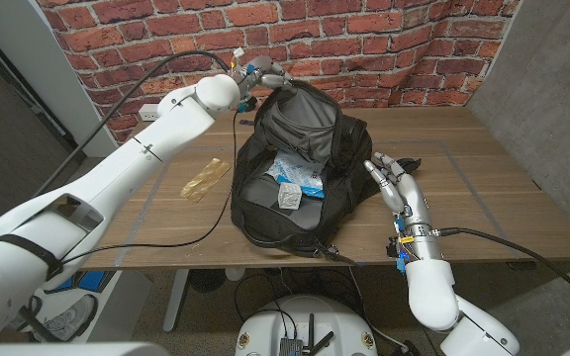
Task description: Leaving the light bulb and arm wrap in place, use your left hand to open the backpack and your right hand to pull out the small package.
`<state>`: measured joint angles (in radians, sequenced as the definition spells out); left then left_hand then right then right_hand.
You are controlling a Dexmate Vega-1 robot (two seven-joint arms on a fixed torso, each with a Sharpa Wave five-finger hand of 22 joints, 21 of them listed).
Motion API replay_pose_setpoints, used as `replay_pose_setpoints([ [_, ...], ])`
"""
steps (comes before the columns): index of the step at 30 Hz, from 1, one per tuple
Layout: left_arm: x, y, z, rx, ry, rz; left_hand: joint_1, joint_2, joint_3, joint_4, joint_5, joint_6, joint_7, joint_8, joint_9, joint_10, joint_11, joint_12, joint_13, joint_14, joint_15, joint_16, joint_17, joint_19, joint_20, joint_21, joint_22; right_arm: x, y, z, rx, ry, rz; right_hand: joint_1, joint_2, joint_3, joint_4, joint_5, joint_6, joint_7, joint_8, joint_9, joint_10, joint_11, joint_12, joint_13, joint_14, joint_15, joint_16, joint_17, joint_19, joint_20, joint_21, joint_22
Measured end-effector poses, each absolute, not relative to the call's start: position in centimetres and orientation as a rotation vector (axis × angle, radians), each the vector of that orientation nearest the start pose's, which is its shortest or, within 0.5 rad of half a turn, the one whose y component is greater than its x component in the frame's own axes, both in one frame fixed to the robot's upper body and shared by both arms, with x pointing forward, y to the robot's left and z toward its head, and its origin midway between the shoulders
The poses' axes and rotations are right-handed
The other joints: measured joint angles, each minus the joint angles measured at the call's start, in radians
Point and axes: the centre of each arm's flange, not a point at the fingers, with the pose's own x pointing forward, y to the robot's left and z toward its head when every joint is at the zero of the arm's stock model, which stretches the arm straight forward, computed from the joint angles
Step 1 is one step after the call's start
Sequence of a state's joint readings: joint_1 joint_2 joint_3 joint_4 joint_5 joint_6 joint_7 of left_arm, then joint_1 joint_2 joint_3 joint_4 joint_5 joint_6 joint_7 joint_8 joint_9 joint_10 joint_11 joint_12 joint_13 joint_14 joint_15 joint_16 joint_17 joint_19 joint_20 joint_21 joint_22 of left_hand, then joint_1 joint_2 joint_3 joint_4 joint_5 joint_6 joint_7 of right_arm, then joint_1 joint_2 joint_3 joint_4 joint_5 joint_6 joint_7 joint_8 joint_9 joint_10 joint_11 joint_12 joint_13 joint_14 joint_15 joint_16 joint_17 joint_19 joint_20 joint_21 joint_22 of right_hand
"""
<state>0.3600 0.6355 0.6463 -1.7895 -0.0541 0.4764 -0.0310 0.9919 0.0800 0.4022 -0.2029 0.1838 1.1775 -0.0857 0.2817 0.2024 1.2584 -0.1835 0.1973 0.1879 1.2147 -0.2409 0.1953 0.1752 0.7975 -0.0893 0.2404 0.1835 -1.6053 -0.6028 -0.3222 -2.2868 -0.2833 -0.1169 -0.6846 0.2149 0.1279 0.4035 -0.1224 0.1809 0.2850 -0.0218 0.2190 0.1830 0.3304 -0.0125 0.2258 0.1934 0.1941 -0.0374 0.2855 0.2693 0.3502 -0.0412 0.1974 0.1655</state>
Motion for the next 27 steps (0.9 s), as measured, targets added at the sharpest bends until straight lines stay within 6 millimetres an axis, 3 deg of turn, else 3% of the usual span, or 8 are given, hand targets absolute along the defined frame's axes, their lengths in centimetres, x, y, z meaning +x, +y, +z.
replay_pose_setpoints([
  [13,58.5,15.6,21.7,0.833,-0.677,-0.125,0.000,0.000,0.000,0.000,0.000,0.000,0.000,-0.004,-0.001,0.000,0.000,0.000,0.004,0.004,0.004,0.000,-0.001,0.000,0.000,0.000,0.000,39.2,-18.3,-11.1,-0.589,-0.737,-0.254,0.015,-0.007,-0.001,-0.008,-0.004,0.030,-0.001,0.000,0.001,0.041,-0.009,0.007,0.005,0.048,-0.002,0.016,0.003,0.064,-0.003,0.014,0.000],
  [27,59.0,15.4,22.3,0.796,-0.691,-0.137,0.000,0.000,0.004,-0.004,0.000,-0.001,0.001,0.000,0.000,0.000,0.000,-0.001,0.000,0.005,0.005,0.000,-0.001,0.000,0.000,0.000,0.000,38.4,-16.1,-11.4,-0.678,-0.745,-0.255,0.025,-0.007,0.001,-0.017,-0.003,0.052,-0.001,0.000,0.001,0.063,-0.016,0.007,0.004,0.076,-0.006,0.033,0.010,0.077,-0.005,0.014,0.005],
])
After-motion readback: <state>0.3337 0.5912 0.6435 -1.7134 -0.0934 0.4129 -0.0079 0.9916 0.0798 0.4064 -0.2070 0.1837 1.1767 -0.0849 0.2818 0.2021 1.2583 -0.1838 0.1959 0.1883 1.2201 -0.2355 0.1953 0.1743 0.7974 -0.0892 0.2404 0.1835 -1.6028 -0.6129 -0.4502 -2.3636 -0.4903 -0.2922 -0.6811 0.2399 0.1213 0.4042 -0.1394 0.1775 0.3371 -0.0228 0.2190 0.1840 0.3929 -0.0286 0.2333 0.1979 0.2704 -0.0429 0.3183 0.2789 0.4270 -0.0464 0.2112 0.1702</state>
